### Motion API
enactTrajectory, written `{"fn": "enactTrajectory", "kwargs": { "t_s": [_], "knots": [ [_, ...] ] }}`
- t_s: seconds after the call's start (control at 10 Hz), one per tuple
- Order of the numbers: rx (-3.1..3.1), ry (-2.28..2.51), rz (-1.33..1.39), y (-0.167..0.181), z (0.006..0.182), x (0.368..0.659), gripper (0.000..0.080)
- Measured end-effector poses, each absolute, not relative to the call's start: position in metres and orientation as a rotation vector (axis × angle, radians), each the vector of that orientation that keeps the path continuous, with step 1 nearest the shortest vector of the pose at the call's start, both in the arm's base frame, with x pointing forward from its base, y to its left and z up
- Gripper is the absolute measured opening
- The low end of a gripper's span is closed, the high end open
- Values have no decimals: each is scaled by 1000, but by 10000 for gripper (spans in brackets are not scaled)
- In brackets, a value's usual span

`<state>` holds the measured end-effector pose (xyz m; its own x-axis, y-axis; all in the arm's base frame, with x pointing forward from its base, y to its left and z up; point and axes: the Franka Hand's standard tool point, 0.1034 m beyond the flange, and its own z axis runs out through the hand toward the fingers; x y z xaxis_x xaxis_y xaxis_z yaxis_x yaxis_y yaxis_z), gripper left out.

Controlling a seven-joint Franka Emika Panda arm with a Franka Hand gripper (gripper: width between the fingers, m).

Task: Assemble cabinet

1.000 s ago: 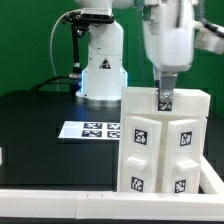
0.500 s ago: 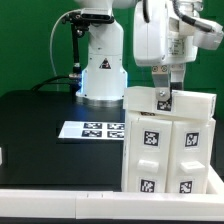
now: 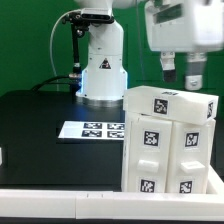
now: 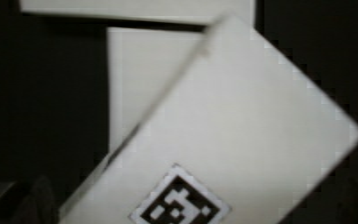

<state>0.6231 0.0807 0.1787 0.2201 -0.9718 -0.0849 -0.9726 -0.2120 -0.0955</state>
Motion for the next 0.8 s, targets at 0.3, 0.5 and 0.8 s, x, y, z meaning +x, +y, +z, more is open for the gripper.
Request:
{"fn": "enactTrajectory", "kwargs": {
  "t_s": [0.3, 0.5, 0.8],
  "knots": [
    [-2520, 1661, -17, 77, 178, 623, 796],
    [-2761, 1280, -67, 74, 177, 625, 796],
    [-2956, 781, -140, 89, 177, 623, 796]
  ]
}}
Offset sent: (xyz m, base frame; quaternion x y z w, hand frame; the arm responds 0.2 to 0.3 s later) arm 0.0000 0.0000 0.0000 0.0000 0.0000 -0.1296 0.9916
